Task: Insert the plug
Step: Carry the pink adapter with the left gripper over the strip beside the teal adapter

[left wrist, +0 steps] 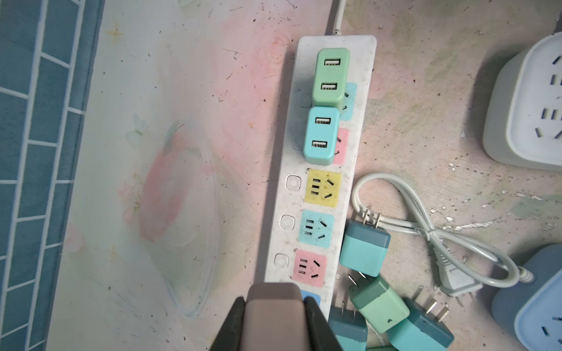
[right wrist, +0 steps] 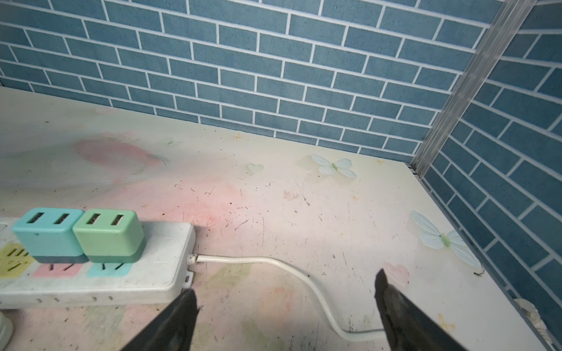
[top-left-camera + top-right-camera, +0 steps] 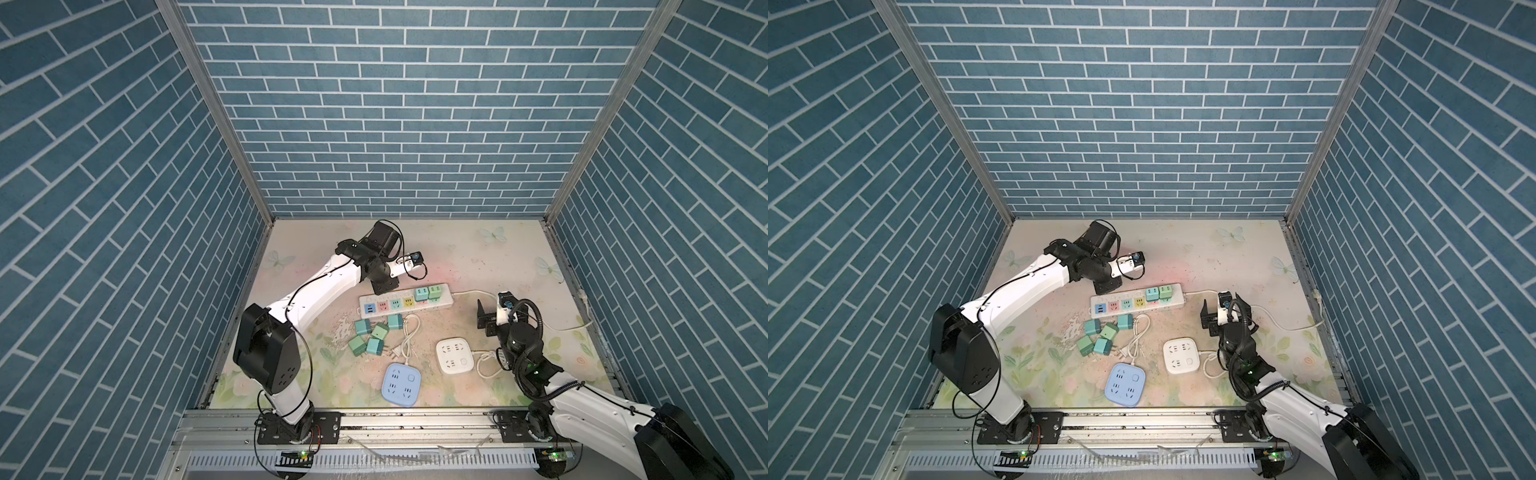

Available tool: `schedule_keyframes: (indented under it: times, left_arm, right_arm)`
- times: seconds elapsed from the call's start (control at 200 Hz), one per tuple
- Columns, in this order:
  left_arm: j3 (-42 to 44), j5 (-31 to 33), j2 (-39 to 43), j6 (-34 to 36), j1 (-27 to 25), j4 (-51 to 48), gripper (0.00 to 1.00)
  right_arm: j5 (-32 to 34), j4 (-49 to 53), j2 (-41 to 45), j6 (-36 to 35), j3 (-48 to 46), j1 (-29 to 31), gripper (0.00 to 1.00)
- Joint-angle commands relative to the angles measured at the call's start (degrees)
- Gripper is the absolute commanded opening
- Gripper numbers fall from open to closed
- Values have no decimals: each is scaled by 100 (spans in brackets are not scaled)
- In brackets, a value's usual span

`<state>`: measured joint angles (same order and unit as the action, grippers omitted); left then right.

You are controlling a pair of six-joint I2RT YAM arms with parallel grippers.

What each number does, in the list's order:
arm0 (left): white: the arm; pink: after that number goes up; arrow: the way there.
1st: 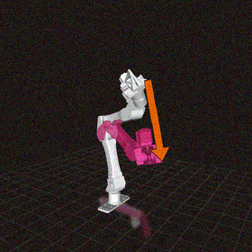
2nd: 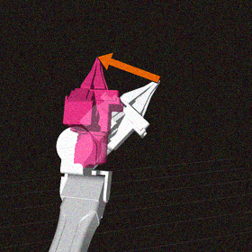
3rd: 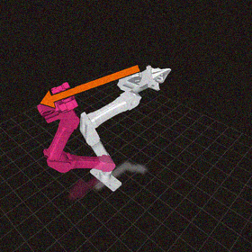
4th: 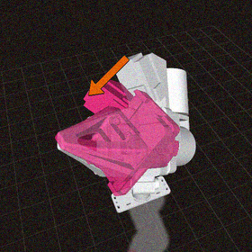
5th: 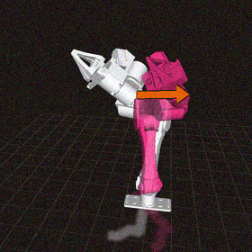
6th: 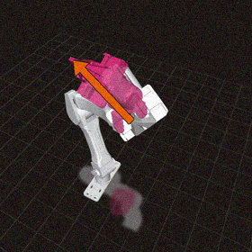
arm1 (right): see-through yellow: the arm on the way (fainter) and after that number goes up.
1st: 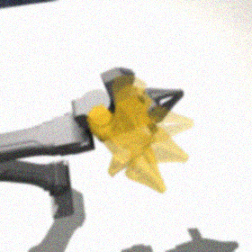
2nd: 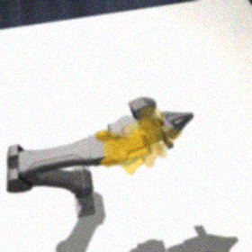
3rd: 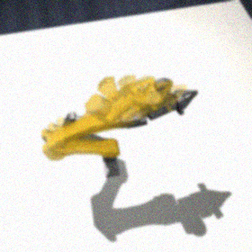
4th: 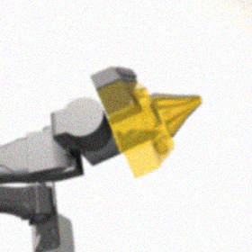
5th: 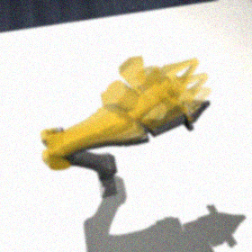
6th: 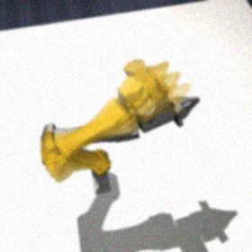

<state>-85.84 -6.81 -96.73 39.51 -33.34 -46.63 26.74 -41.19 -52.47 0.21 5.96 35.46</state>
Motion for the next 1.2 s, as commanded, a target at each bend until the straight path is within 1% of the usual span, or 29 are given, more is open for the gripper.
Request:
schedule_keyframes:
  times: [0.0, 0.185, 0.39, 0.515, 0.74, 0.915, 0.965, 1.01, 1.105, 1.19]
  left_arm:
    - [-143, -299, -142, -114, -35, -103, 0]
    - [-386, -583, -687, -440, -135, -109, 0]
    - [-817, -502, -1207, -564, -400, -472, 0]
    - [-906, -516, -1363, -616, -419, -490, 0]
    - [-918, -658, -1551, -255, -410, -345, 0]
    - [-1415, -978, -1906, 9, -180, -524, 0]
    - [-1541, -964, -2011, 130, -164, -625, 0]
    - [-1616, -1085, -2089, 233, -164, -728, 0]
    - [-1615, -1222, -2185, 233, -164, -703, 0]
    - [-1670, -1173, -2262, 232, -173, -776, 0]
  right_arm:
    - [-123, 49, 21, 217, 169, -52, 93]
    - [-214, 89, 110, 263, 133, -101, 94]
    - [-301, 91, 64, 278, 147, -150, 94]
    - [-388, 152, -60, 278, 221, -156, 93]
    - [-459, 192, -114, 272, 268, -170, 93]
    - [-429, 190, -153, 282, 279, -175, 93]
    - [-433, 191, -162, 273, 283, -179, 93]
    - [-440, 190, -159, 270, 284, -180, 93]
    - [-442, 172, -182, 271, 294, -176, 93]
    - [-450, 176, -203, 277, 303, -184, 93]
